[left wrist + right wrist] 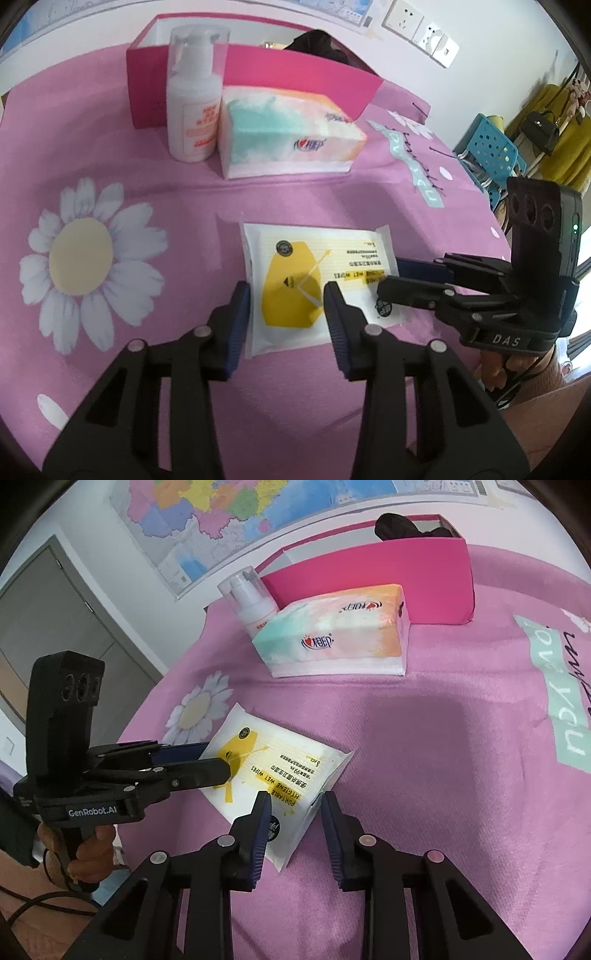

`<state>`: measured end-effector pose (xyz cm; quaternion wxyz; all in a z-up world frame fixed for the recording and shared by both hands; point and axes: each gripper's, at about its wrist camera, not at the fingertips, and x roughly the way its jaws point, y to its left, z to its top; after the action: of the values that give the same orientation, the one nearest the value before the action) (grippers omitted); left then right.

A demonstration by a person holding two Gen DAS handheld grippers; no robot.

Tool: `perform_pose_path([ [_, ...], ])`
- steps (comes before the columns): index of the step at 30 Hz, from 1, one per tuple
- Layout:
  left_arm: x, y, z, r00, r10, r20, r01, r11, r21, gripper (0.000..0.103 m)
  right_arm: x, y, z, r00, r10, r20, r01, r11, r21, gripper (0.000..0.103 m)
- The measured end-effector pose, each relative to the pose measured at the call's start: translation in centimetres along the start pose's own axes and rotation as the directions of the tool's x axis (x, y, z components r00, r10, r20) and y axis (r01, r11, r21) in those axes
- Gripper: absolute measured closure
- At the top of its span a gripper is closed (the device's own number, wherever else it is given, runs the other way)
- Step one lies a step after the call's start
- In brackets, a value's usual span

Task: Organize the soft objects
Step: 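Lift the wet-wipes pack up off the cloth with the right tool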

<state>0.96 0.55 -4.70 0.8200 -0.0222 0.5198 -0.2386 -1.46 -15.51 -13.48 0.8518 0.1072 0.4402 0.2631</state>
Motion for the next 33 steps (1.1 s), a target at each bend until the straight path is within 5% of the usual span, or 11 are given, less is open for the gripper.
perform_pose_path([
  [33,-2.3,-1.2,3.3,0.996,0.005,0.092,-0.007,1.000,0.021,0.060,-3.0,0.9,2.6,0.992,-0.006,0.125,0.012,0.999,-0.050,0.075],
])
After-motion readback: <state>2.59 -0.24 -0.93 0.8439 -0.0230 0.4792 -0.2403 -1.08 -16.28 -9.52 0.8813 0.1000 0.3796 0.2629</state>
